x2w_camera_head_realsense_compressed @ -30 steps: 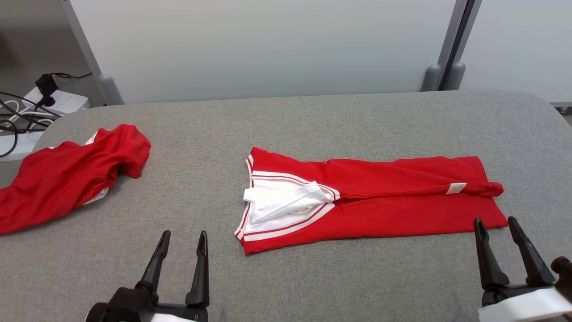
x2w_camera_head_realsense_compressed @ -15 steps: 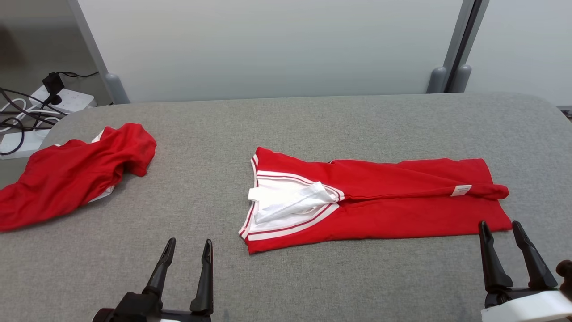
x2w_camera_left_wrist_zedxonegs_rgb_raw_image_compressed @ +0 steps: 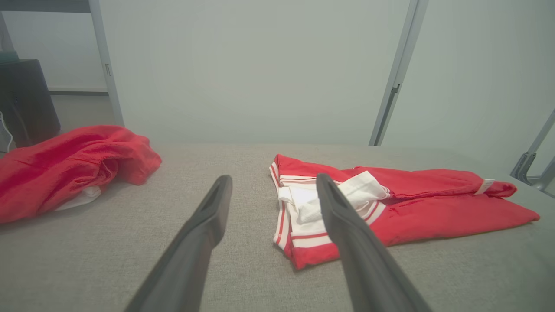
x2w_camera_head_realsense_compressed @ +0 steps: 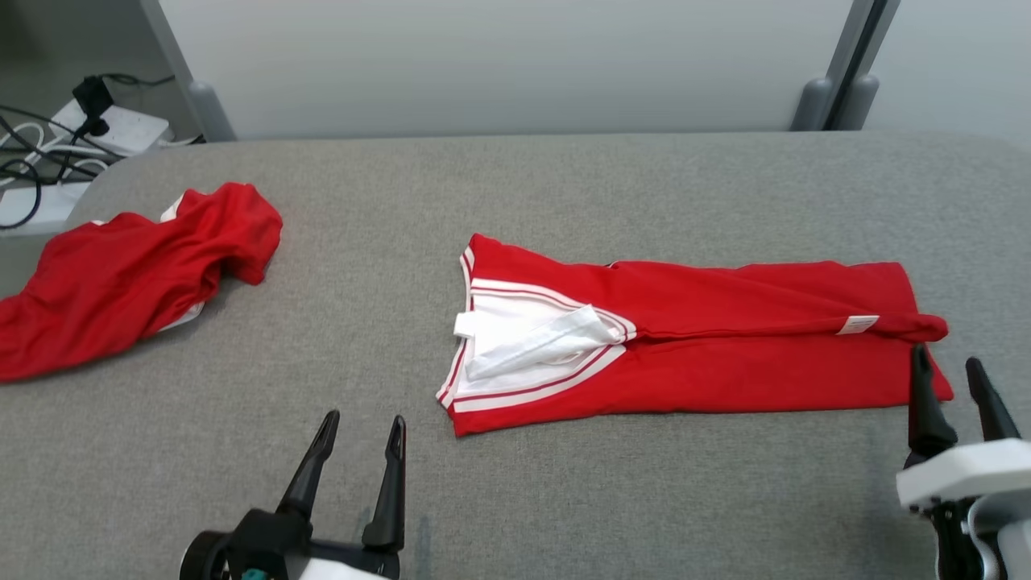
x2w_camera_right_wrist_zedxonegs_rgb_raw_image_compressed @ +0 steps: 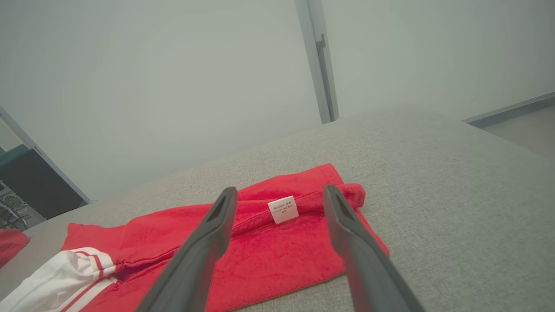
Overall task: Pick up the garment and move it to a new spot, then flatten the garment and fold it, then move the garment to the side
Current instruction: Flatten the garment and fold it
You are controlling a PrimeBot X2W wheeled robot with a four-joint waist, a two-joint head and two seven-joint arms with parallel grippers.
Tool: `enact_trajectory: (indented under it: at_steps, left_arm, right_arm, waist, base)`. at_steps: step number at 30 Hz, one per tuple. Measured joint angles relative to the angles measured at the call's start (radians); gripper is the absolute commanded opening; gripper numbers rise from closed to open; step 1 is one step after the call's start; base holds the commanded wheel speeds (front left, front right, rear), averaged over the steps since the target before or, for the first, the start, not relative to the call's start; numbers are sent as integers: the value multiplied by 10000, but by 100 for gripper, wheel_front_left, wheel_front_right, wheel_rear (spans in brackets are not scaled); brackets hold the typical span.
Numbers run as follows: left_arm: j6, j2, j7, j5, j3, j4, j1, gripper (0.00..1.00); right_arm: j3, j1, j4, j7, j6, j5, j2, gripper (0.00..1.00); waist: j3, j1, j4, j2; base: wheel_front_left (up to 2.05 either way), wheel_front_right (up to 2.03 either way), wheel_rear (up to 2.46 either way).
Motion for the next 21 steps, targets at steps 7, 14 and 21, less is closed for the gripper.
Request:
enact_trajectory:
  at_steps: [7,14,21]
  left_arm:
    - [-75,-8,0,-2,-276,-67,-665,100]
    - [-86,-10,0,-13,-533,-121,-1190,100]
    - [-251,-15,0,-19,-537,-132,-1507,100]
  right_arm:
    - [-353,-1797,2445,0,0,326,-407,100]
    - [-1241,-3479,4675,0,0,102,-721,100]
    - [-1695,-4521,6314,0,0,-98,-965,100]
  waist:
    - [648,0,315,0]
    - [1333,0,718,0]
    - [1921,-1,991,0]
  base:
    - [0,0,0]
    - [0,0,0]
    - [0,0,0]
